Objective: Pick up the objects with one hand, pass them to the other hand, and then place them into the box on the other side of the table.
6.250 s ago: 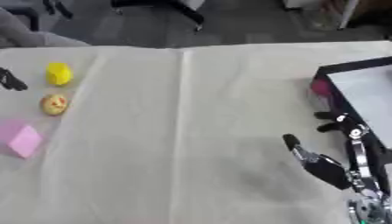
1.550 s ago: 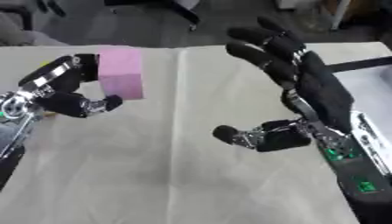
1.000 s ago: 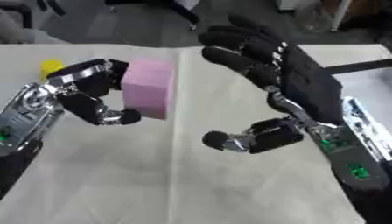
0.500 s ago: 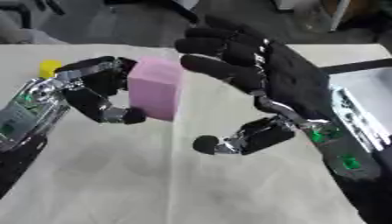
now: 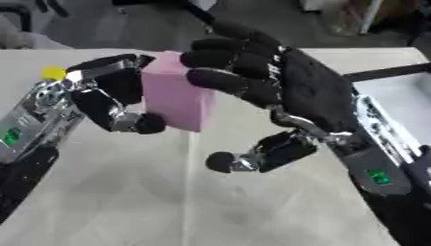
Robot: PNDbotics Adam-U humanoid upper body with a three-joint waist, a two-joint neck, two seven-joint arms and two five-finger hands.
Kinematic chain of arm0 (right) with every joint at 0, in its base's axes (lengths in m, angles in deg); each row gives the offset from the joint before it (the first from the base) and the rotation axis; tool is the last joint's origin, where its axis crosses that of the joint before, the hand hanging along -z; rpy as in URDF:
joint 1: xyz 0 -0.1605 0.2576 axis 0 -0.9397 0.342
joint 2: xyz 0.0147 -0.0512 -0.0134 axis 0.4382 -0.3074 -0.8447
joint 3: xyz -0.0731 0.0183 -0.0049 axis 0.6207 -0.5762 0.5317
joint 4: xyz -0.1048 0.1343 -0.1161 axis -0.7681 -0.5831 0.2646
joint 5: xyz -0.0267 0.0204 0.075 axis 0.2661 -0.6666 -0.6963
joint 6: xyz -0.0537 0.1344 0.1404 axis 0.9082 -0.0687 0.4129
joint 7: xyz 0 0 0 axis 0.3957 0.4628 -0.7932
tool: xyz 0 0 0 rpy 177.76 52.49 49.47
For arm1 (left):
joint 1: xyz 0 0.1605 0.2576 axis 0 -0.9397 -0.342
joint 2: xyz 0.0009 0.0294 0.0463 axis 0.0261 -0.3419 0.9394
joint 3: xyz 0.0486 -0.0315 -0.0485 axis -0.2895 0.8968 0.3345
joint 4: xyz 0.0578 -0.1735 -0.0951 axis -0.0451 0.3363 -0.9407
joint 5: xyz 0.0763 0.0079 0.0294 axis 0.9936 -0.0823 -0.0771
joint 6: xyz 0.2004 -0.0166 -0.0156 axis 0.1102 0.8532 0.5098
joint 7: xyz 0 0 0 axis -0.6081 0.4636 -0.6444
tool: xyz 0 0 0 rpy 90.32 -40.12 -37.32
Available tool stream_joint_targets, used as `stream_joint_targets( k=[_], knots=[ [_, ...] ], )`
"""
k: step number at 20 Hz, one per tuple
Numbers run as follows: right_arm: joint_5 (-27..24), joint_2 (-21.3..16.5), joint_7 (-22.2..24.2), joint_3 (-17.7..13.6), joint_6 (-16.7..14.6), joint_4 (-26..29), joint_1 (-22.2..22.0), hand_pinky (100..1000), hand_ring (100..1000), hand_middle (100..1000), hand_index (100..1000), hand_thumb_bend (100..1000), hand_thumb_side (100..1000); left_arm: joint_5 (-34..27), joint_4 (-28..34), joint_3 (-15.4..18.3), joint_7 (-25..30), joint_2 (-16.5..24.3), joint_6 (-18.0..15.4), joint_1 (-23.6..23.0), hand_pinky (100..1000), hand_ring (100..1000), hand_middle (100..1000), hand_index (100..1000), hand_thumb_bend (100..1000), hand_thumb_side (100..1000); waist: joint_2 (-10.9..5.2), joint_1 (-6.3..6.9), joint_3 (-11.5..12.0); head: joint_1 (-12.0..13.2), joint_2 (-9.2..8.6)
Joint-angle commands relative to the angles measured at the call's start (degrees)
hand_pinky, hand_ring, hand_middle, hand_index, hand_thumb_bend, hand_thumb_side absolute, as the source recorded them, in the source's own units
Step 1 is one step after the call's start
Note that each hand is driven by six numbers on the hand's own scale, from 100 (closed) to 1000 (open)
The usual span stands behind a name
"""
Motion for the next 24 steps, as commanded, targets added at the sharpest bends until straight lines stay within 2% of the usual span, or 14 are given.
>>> stream_joint_targets(
  k=[1, 13, 18, 20, 21, 24],
  knots=[
    [0.25, -0.2, -0.02, -0.09, -0.41, 1.17, 1.02, 1000, 892, 893, 985, 451, 368, -1.35, 1.74, -0.36, 0.68, 0.88, 0.58, 1.29, 735, 557, 463, 587, 497, 243, -1.14, -0.57, -0.03, -0.27, -0.14],
    [1.44, 0.36, -0.07, 0.21, 0.27, 1.17, 0.9, 945, 827, 858, 968, 399, 323, -2.51, 2.54, -2.43, 3.06, 1.57, 1.92, 1.66, 737, 565, 470, 593, 489, 236, -1.08, -0.48, -0.3, -0.66, -0.14],
    [3.47, 0.56, -0.89, 0.46, 1.62, 1.17, 0.82, 910, 776, 798, 931, 262, 206, -2.96, 2.14, -3.05, 3.46, 1.74, 2.47, 1.83, 736, 568, 470, 594, 483, 234, -1.05, -0.37, -0.48, -0.71, -0.14],
    [3.93, 0.6, -1.29, 0.56, 1.99, 1.17, 0.78, 910, 776, 798, 931, 262, 206, -3.05, 2.11, -3.02, 3.47, 1.73, 2.49, 1.84, 736, 568, 470, 594, 483, 234, -1.04, -0.36, -0.51, -0.74, -0.14],
    [4.1, 0.61, -1.47, 0.56, 2.2, 1.17, 0.74, 888, 718, 740, 862, 116, 100, -3.09, 2.1, -3.01, 3.48, 1.73, 2.5, 1.84, 736, 568, 470, 594, 477, 231, -1.04, -0.35, -0.55, -0.74, -0.14],
    [4.45, 0.61, -2.22, 0.61, 3.39, 1.17, 0.61, 874, 670, 697, 801, 100, 100, -3.39, 1.91, -3.02, 3.55, 1.72, 2.56, 1.81, 736, 569, 470, 594, 477, 232, -1.03, -0.34, -0.65, -0.74, -0.14]
  ],
)
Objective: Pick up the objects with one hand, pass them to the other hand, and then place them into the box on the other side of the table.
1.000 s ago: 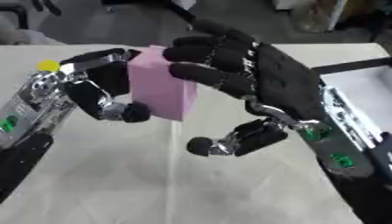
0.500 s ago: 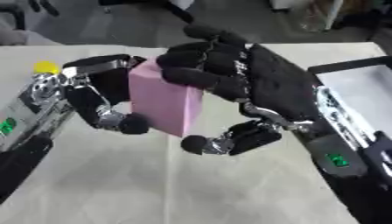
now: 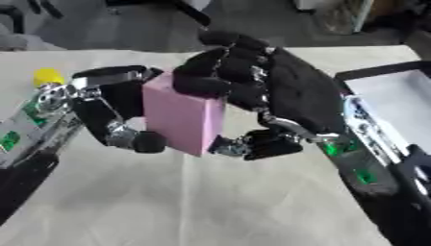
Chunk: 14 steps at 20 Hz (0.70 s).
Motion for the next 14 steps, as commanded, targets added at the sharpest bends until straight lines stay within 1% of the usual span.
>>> stream_joint_targets(
  k=[1, 2, 3, 4, 5, 6, 7, 8, 9, 12, 14],
  knots=[
    [0.49, -0.45, -0.94, -0.5, 1.26, 0.82, 0.41, 866, 649, 673, 769, 100, 100, -0.74, 0.58, 0.15, 0.27, 1.14, -0.01, 1.16, 737, 570, 470, 596, 475, 238, -1.03, -0.34, -0.08, -0.15, -0.14],
    [0.28, -0.44, -1.36, -0.43, 1.5, 0.82, 0.37, 854, 618, 630, 718, 100, 100, -0.72, 0.58, 0.16, 0.29, 1.15, -0.04, 1.15, 738, 575, 477, 604, 474, 248, -1.02, -0.34, -0.09, -0.15, -0.14],
    [-0.1, -0.41, -1.9, -0.38, 1.77, 0.82, 0.3, 849, 607, 612, 697, 100, 100, -0.66, 0.59, 0.12, 0.28, 1.18, -0.04, 1.12, 738, 577, 481, 609, 475, 252, -1.02, -0.34, -0.1, -0.17, -0.14],
    [-0.54, -0.4, -2.5, -0.32, 2.05, 0.82, 0.25, 840, 587, 573, 652, 100, 100, -0.62, 0.61, 0.09, 0.28, 1.2, -0.04, 1.08, 739, 580, 489, 618, 476, 258, -1.02, -0.35, -0.12, -0.15, -0.14],
    [-1.06, -0.37, -3.17, -0.28, 2.37, 0.82, 0.18, 820, 541, 508, 562, 100, 100, -0.62, 0.62, 0.08, 0.3, 1.24, -0.05, 1.03, 742, 586, 506, 637, 484, 278, -1.02, -0.36, -0.13, -0.16, -0.14],
    [-1.75, -0.34, -3.98, -0.22, 2.79, 0.82, 0.1, 806, 498, 445, 475, 100, 100, -0.61, 0.61, 0.06, 0.41, 1.31, -0.09, 0.97, 746, 597, 524, 656, 511, 311, -1.01, -0.36, -0.14, -0.18, -0.14],
    [-2.46, -0.35, -4.8, -0.16, 3.18, 0.82, 0.02, 795, 473, 410, 433, 100, 100, -0.57, 0.54, 0.06, 0.57, 1.4, -0.14, 0.9, 750, 613, 549, 677, 554, 358, -1.01, -0.37, -0.16, -0.19, -0.14],
    [-3.01, -0.38, -5.49, -0.12, 3.47, 0.82, -0.02, 792, 463, 392, 409, 100, 100, -0.5, 0.46, 0.08, 0.75, 1.48, -0.23, 0.85, 755, 628, 569, 696, 581, 391, -1.01, -0.37, -0.17, -0.21, -0.14],
    [-3.49, -0.39, -6.2, -0.12, 3.7, 0.82, -0.06, 789, 457, 378, 392, 100, 100, -0.33, 0.36, 0.13, 1.02, 1.58, -0.45, 0.77, 763, 653, 608, 729, 629, 447, -1.0, -0.37, -0.18, -0.23, -0.14],
    [-4.02, -0.51, -7.54, -0.15, 3.95, 0.82, -0.1, 789, 454, 367, 381, 100, 100, 0.84, -0.77, 0.63, 1.93, 1.7, -1.9, 0.32, 781, 702, 682, 789, 704, 517, -0.98, -0.38, -0.2, -0.31, -0.14],
    [-4.03, -0.55, -7.89, -0.21, 3.85, 0.82, -0.2, 788, 455, 367, 383, 100, 100, 1.36, -1.92, 1.24, 2.65, 1.48, -3.44, 0.05, 814, 758, 758, 856, 760, 567, -0.94, -0.42, -0.21, -0.34, -0.14]
  ],
)
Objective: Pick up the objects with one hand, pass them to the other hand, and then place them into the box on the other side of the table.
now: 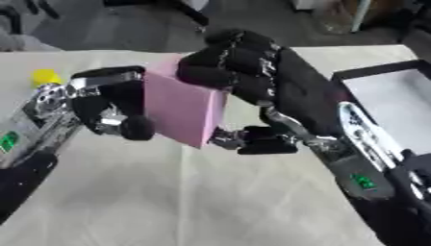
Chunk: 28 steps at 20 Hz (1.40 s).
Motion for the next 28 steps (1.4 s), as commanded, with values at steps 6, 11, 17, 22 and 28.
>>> stream_joint_targets(
  k=[6, 11, 17, 22, 28],
  knots=[
    [-0.04, -1.41, -2.15, -2.08, -0.58, 0.7, 0.14, 789, 467, 375, 396, 100, 100, 2.91, -5.33, 4.96, 1.93, 0.39, -7.34, -0.84, 871, 831, 842, 922, 878, 676, -0.84, -0.59, -0.26, -0.2, -0.14],
    [0.36, -3.45, -5.04, -4.81, 0.06, 0.7, -0.6, 786, 478, 381, 409, 100, 100, 5.96, -9.26, 9.69, -3.21, 0.48, -9.84, -3.38, 875, 843, 854, 924, 878, 686, -0.78, -0.63, -0.5, -0.49, -0.14],
    [-0.23, -8.33, -9.91, -11.48, 5.77, 0.7, -3.99, 778, 479, 381, 409, 100, 100, 9.44, -11.0, 16.61, -13.8, 1.68, -11.21, -8.44, 848, 815, 827, 899, 789, 637, -0.6, -0.65, -0.83, -1.61, -0.14],
    [-7.3, -10.88, -11.56, -18.55, 20.75, 0.58, -11.04, 747, 404, 336, 345, 100, 100, 12.58, -8.26, 23.8, -25.08, 1.07, -11.93, -15.22, 830, 797, 807, 883, 735, 611, -0.23, -0.52, -0.87, -3.63, -0.14],
    [-20.34, -15.06, -10.38, -22.93, 33.62, -14.53, -11.36, 726, 320, 306, 286, 112, 100, 15.35, -1.92, 29.99, -31.47, -1.96, -13.83, -23.39, 817, 780, 786, 872, 717, 612, -0.18, -0.31, -0.12, -6.06, -0.14]
  ],
)
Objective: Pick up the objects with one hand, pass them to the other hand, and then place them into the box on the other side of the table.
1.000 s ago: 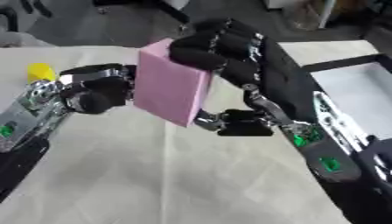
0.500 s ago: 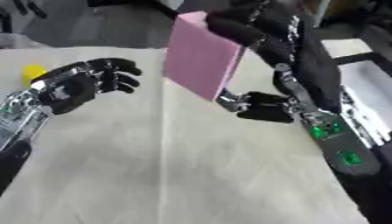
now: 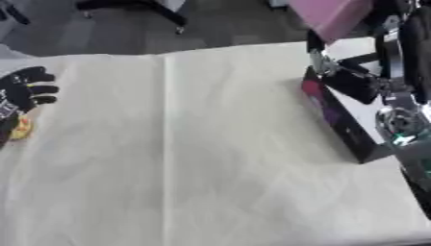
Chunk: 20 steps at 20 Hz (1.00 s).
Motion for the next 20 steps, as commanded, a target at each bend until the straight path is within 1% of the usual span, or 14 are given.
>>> stream_joint_targets(
  k=[1, 3, 5, 9, 12, 13, 14, 16, 17, 18, 19, 20],
  knots=[
    [-7.33, -4.29, 0.28, -2.38, 4.05, -10.57, 2.15, 725, 315, 305, 283, 123, 100, 1.34, 3.87, 3.3, -3.01, -1.07, -0.78, -2.21, 816, 780, 785, 871, 717, 612, -0.27, -0.28, 0.33, -1.16, -0.14],
    [-11.33, -6.1, 0.4, -2.75, 4.34, -18.26, 4.09, 723, 302, 307, 279, 144, 100, 2.01, 5.14, 4.31, -4.15, -2.2, -1.13, -4.19, 816, 779, 785, 871, 715, 612, -0.31, -0.19, 0.68, -1.43, -0.14],
    [-13.99, -7.64, 0.95, -2.79, 4.07, -24.71, 6.07, 723, 295, 311, 280, 163, 100, 2.53, 6.15, 5.0, -4.81, -2.99, -1.53, -5.49, 816, 779, 784, 870, 715, 611, -0.36, -0.1, 0.99, -1.52, -0.14],
    [-19.04, -9.13, 3.84, -2.46, 3.38, -36.38, 9.85, 726, 291, 323, 285, 212, 100, 3.27, 7.59, 5.7, -5.22, -3.92, -2.2, -6.37, 816, 779, 784, 870, 713, 609, -0.46, -0.03, 1.55, -1.64, -0.14],
    [-20.74, -9.35, 7.4, -1.91, 2.71, -44.42, 12.18, 741, 317, 376, 332, 307, 110, 3.61, 8.25, 5.87, -5.16, -4.41, -2.6, -6.42, 816, 779, 784, 870, 714, 607, -0.49, -0.08, 1.93, -1.81, -0.14],
    [-20.8, -9.27, 8.81, -1.79, 2.34, -46.82, 12.83, 752, 343, 422, 374, 327, 124, 3.64, 8.4, 5.86, -5.08, -4.52, -2.71, -6.44, 816, 779, 784, 870, 714, 606, -0.49, -0.1, 2.03, -1.86, -0.14],
    [-20.52, -9.27, 10.43, -1.6, 2.08, -49.17, 13.3, 759, 361, 453, 411, 391, 157, 3.66, 8.53, 5.83, -4.95, -4.63, -2.8, -6.45, 816, 779, 784, 870, 714, 604, -0.47, -0.13, 2.14, -1.9, -0.14],
    [-18.85, -9.3, 14.02, -1.35, 1.53, -53.07, 13.92, 782, 435, 546, 503, 500, 218, 3.7, 8.72, 5.79, -4.69, -4.81, -2.93, -6.46, 816, 779, 784, 870, 714, 601, -0.43, -0.18, 2.35, -2.0, -0.14],
    [-17.79, -9.32, 16.24, -1.28, 1.37, -54.62, 13.96, 796, 480, 593, 553, 532, 247, 3.74, 8.81, 5.82, -4.59, -4.88, -3.01, -6.46, 816, 779, 784, 870, 715, 599, -0.41, -0.21, 2.43, -2.03, -0.14],
    [-16.77, -9.34, 18.72, -1.2, 1.28, -55.87, 13.86, 811, 535, 646, 626, 561, 270, 3.77, 8.89, 5.87, -4.53, -4.94, -3.07, -6.47, 816, 779, 784, 870, 714, 599, -0.38, -0.24, 2.5, -2.03, -0.14],
    [-15.72, -9.41, 21.18, -1.25, 1.2, -56.79, 13.77, 813, 544, 655, 637, 565, 274, 3.81, 8.93, 5.92, -4.49, -4.98, -3.11, -6.5, 816, 779, 784, 870, 714, 599, -0.38, -0.26, 2.54, -2.02, -0.14],
    [-14.65, -9.49, 23.11, -1.36, 1.23, -57.52, 13.63, 834, 616, 724, 726, 605, 306, 3.82, 8.94, 5.97, -4.48, -5.03, -3.13, -6.53, 816, 780, 784, 870, 715, 599, -0.37, -0.29, 2.55, -1.99, -0.14]
  ],
)
